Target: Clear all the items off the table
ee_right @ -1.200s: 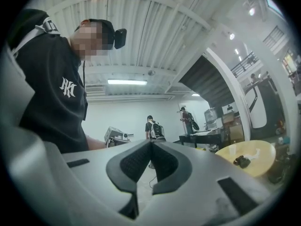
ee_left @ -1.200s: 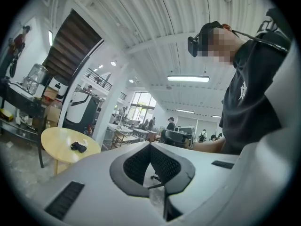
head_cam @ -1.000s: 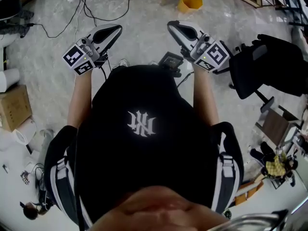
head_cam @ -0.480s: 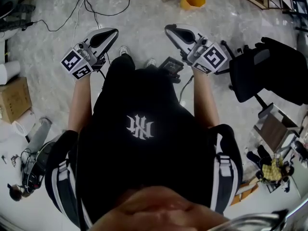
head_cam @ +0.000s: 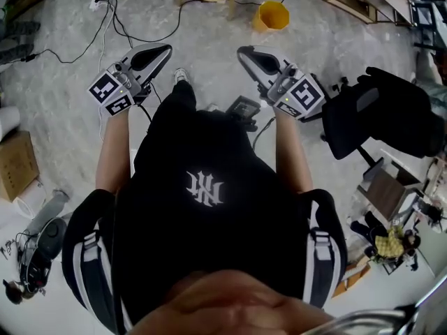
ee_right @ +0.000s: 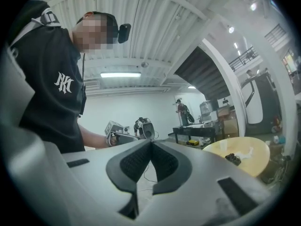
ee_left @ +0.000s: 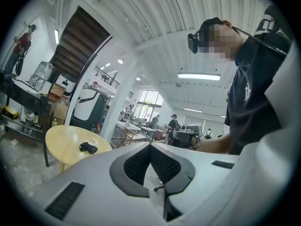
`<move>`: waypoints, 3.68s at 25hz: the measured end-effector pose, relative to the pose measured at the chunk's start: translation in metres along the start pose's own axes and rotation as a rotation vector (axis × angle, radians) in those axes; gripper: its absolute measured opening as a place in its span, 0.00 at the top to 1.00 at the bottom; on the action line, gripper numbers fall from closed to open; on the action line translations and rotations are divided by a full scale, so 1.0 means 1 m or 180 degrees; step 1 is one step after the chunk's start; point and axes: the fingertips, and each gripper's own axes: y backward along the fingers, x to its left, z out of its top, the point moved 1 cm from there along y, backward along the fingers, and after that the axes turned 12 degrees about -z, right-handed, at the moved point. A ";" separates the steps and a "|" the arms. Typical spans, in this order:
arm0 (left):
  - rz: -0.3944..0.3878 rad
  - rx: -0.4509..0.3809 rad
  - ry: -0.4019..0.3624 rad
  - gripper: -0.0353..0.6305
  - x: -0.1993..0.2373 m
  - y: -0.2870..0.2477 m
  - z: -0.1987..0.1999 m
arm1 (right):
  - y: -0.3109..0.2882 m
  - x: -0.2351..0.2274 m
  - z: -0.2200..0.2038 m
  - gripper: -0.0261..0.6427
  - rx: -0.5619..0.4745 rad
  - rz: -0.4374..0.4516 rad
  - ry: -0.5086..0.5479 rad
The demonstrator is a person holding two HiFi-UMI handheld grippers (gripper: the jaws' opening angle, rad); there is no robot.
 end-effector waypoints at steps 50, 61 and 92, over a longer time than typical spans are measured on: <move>0.0472 0.1071 0.0021 0.78 0.571 -0.143 -0.020 | -0.340 -0.418 -0.013 0.96 0.0244 0.0218 -0.0041; 0.0544 0.1330 -0.0327 0.25 0.649 -0.180 -0.047 | -0.361 -0.434 -0.048 0.96 0.0301 0.0106 0.0172; 0.0472 0.1356 -0.0471 0.50 0.624 -0.192 0.013 | -0.382 -0.444 -0.003 0.96 0.0238 0.0009 0.0272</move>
